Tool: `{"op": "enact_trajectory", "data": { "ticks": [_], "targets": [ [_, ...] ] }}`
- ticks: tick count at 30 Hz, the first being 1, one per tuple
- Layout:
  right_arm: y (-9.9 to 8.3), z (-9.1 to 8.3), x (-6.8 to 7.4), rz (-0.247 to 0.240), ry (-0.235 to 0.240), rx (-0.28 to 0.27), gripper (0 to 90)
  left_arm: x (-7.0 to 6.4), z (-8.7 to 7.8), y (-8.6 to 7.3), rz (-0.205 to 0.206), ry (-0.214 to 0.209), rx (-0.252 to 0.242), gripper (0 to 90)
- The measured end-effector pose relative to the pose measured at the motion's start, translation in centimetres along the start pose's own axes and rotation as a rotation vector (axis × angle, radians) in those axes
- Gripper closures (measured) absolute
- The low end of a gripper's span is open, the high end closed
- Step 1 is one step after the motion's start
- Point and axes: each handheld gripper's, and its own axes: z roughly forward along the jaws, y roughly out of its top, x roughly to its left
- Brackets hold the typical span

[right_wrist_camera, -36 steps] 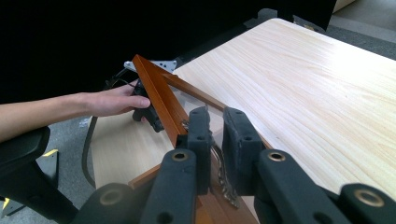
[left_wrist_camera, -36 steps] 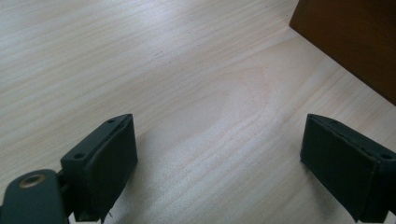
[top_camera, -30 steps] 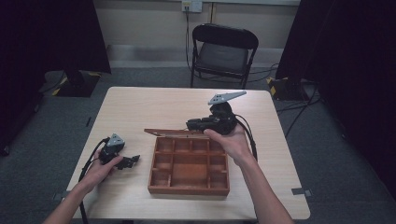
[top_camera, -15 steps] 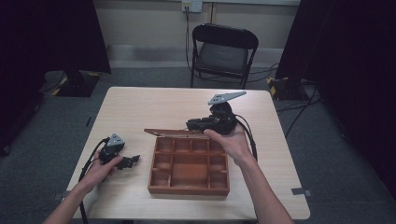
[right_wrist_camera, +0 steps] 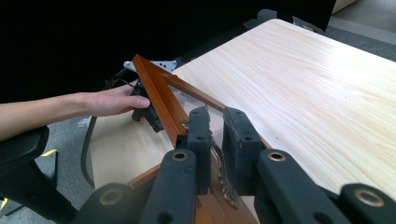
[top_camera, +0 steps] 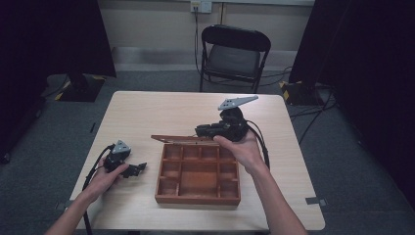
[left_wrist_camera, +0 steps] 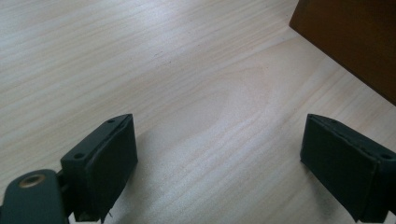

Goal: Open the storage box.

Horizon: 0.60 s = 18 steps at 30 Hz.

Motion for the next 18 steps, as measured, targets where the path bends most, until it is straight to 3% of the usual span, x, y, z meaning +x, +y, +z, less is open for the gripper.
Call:
{"op": "enact_trajectory", "data": {
  "ticks": [18],
  "targets": [
    [-0.01, 0.0, -0.01, -0.002, 0.002, -0.002, 82.0, -0.03, 0.02, -0.01, -0.005, -0.001, -0.003, 10.2]
  ]
}}
